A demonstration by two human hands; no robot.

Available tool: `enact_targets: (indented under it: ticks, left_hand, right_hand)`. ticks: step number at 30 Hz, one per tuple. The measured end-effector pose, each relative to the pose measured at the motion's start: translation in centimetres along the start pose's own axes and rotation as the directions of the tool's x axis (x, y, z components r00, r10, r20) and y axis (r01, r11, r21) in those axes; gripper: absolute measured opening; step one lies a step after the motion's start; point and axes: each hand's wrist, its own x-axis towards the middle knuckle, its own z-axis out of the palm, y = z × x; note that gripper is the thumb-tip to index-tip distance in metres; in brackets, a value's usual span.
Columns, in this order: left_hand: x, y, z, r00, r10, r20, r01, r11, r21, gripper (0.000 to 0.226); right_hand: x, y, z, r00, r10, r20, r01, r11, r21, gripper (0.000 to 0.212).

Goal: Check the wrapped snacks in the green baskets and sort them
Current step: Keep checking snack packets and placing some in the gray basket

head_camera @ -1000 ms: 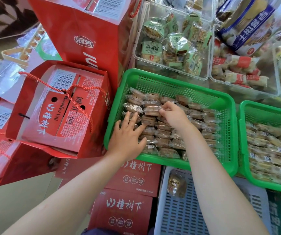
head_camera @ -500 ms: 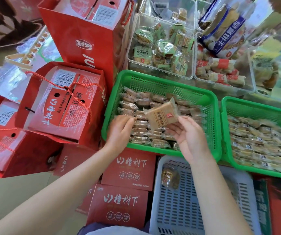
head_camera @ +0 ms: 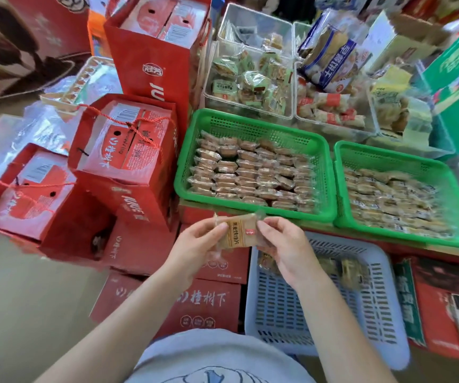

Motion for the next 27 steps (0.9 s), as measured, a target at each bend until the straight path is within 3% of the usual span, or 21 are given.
enact_targets:
  ticks: [4, 11, 16, 21, 24, 27]
  left_hand:
    - [-2.8, -0.5, 0.3, 0.999, -0.031, -0.012, 0.029, 0.988, -0.155, 0.037]
    - [-6.1, -0.8, 0.0, 0.959, -0.117, 0.259, 0.187, 0.946, -0.264, 0.033]
    - [-7.6, -1.0, 0.5, 0.994, 0.013, 0.11, 0.001, 0.992, -0.125, 0.025]
    - [-8.7, -0.7, 1.2, 0.992, 0.07, 0.102, -0.064, 0.996, -0.068, 0.016]
    - [-9.0, -0.8, 1.2, 0.996, 0.066, 0.055, -0.063, 0.997, -0.049, 0.01]
    - [-9.2, -1.1, 1.0, 0.998, 0.045, 0.048, -0.042, 0.997, -0.058, 0.008]
  right_hand:
    - [-3.0, 0.8, -0.2, 0.999, -0.051, -0.007, 0.051, 0.998, 0.041, 0.014]
    - [-6.8, 2.2, -0.8, 0.979, -0.199, -0.047, 0.186, 0.963, -0.194, 0.023]
    - [-7.8, 3.0, -1.3, 0.946, -0.307, -0.101, 0.264, 0.915, -0.306, 0.026]
    - [-8.3, 3.2, -1.5, 0.911, -0.392, -0.131, 0.325, 0.875, -0.358, 0.025]
    - [-8.6, 3.4, -1.5, 0.905, -0.408, -0.121, 0.348, 0.872, -0.343, 0.021]
    - [-8.9, 3.6, -1.6, 0.93, -0.34, -0.139, 0.309, 0.929, -0.203, 0.018]
